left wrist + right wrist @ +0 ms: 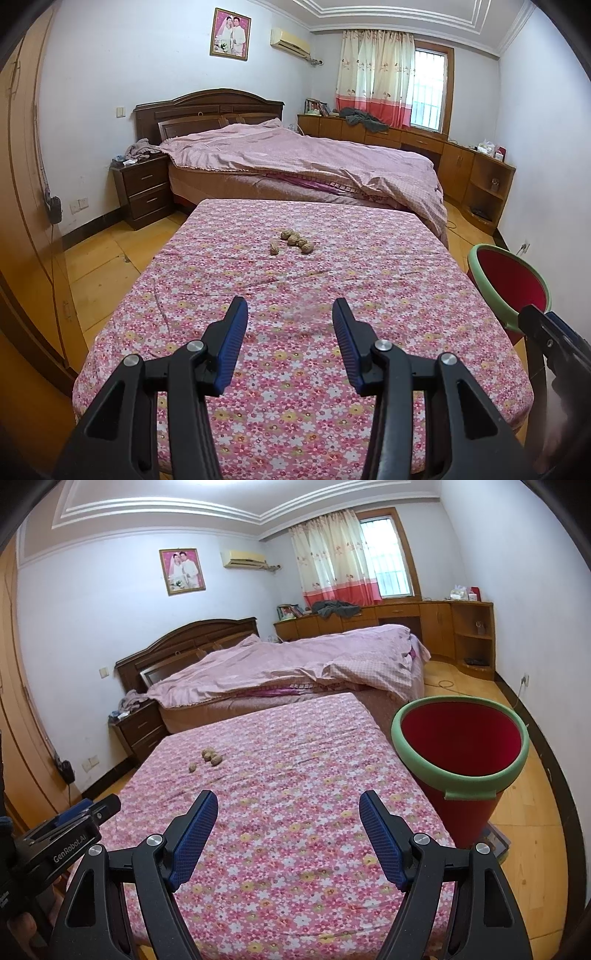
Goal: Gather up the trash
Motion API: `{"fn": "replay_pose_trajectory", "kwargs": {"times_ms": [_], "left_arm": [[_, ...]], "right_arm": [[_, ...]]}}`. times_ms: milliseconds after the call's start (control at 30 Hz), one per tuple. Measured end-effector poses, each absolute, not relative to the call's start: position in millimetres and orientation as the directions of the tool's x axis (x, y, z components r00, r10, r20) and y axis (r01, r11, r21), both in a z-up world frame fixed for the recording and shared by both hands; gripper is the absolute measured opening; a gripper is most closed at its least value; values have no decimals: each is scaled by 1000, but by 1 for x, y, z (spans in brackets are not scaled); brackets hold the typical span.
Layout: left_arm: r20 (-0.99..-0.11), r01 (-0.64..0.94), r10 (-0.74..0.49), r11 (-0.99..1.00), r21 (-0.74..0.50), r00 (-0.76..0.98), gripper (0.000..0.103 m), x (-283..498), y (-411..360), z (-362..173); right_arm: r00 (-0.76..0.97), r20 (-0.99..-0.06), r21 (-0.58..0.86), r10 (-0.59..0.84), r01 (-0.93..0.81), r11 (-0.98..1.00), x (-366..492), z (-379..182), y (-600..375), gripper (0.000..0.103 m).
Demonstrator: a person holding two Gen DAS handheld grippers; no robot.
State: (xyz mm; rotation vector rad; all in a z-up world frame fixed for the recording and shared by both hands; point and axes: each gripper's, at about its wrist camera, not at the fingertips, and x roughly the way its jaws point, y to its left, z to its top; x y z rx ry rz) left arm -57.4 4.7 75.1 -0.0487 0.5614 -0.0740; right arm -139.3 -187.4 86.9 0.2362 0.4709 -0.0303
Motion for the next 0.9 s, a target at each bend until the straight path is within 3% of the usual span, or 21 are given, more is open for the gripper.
{"fn": "replay_pose_trajectory", "kwargs": {"times_ms": [900], "left_arm": [[-530,47,-75,997,-66,845,48,-58,4,75]], "right_arm": [[889,-458,220,26,84,972,-138,84,-188,80]]}}
